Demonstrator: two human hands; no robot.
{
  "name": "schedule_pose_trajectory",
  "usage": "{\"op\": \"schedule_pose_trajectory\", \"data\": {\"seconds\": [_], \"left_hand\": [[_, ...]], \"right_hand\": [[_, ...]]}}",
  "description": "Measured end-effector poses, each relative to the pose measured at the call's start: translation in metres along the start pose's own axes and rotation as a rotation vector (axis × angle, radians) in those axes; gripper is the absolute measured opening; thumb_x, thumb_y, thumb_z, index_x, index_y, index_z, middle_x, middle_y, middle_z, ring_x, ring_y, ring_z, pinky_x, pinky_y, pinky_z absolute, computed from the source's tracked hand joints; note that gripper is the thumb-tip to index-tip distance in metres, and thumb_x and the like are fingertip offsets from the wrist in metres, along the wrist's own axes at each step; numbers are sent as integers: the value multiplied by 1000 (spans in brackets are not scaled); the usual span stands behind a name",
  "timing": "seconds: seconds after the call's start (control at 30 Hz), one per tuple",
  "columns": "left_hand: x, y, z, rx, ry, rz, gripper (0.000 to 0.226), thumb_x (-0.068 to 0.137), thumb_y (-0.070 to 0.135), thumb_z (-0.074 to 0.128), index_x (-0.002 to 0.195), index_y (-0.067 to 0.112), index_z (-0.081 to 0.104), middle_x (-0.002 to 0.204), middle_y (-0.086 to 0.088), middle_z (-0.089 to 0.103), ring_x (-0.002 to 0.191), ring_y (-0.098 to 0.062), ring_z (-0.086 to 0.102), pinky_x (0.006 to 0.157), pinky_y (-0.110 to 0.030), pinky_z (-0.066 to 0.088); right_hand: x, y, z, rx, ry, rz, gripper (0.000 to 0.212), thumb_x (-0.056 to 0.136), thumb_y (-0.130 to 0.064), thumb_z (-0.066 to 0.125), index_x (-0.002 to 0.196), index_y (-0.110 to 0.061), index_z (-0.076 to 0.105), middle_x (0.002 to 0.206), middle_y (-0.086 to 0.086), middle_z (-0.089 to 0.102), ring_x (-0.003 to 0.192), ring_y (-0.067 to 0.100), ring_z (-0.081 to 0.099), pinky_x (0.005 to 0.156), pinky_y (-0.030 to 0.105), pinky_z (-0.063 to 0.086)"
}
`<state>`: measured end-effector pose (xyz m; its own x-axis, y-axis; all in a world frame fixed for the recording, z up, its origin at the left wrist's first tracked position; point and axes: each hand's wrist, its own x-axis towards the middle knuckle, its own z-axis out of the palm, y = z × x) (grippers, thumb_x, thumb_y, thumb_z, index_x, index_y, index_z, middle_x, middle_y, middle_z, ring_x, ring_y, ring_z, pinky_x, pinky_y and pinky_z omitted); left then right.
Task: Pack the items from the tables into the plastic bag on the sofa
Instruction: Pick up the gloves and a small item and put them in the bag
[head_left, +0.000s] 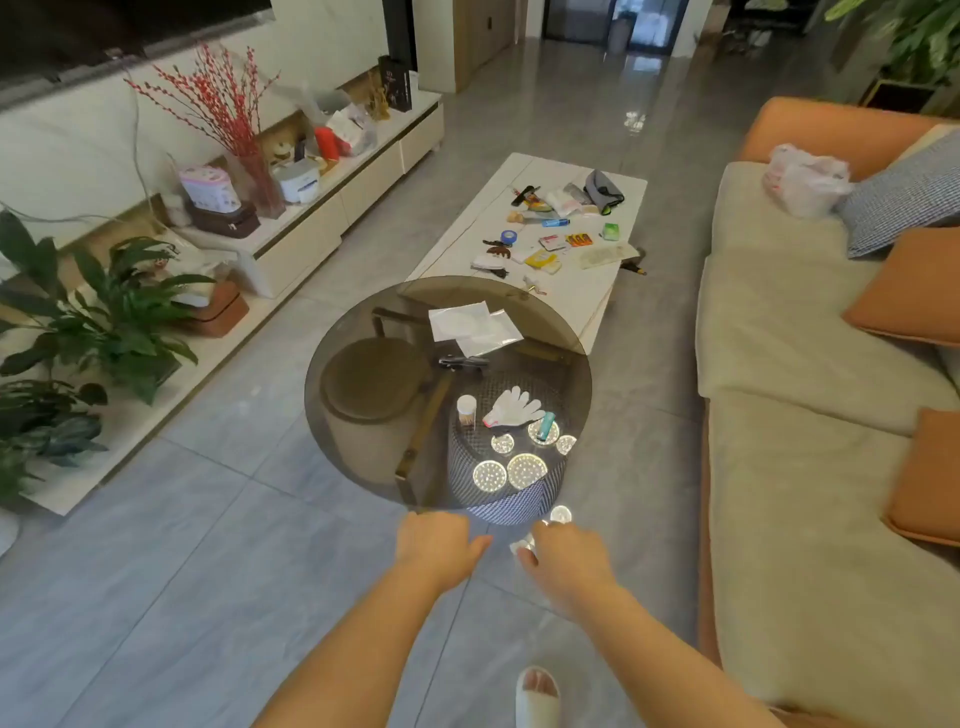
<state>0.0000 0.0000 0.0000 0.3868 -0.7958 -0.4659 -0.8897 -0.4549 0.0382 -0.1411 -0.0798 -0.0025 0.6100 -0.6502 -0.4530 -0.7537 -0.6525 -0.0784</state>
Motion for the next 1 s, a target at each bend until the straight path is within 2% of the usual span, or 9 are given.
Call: {"op": "schedule_pose_trajectory", "data": {"seconds": [0.33, 0.63, 0.77, 0.87, 1.0], "left_hand": [[59, 31, -2, -56, -47, -124, 51, 95, 55, 35, 105, 14, 64, 109, -7, 68, 105, -26, 62, 87, -34, 46], [110, 32, -18, -75, -104, -128, 47, 95, 53, 35, 103, 16, 62, 105, -6, 68, 101, -27, 62, 87, -37, 42], [146, 19, -29, -77, -120, -85, 44, 95, 51, 36, 96, 16, 63, 98, -6, 69, 93, -26, 63, 85, -38, 42], [174, 3, -39, -58, -127, -66, 43, 95, 50, 37, 101, 17, 63, 102, -5, 69, 97, -27, 63, 87, -38, 41], [214, -17, -49, -51, -97, -76, 42, 93, 51, 38, 96, 19, 65, 100, -3, 70, 98, -24, 63, 95, -39, 37]], "right_hand": [[70, 67, -9, 1, -17, -73, 32, 95, -33, 40, 113, -11, 56, 117, 11, 63, 109, 31, 59, 88, 35, 45], [118, 69, -24, 28, -37, -80, 34, 95, -35, 38, 110, -12, 57, 113, 10, 65, 107, 31, 60, 85, 35, 45], [149, 65, -32, 75, -69, -22, 35, 95, -36, 38, 114, -13, 57, 114, 10, 65, 106, 31, 61, 83, 34, 47], [175, 63, -40, 116, -97, 43, 34, 95, -35, 39, 110, -12, 58, 114, 10, 65, 107, 31, 60, 84, 34, 47], [210, 60, -51, 144, -110, 85, 36, 97, -38, 37, 111, -11, 56, 115, 9, 64, 108, 29, 59, 85, 34, 47]]}}
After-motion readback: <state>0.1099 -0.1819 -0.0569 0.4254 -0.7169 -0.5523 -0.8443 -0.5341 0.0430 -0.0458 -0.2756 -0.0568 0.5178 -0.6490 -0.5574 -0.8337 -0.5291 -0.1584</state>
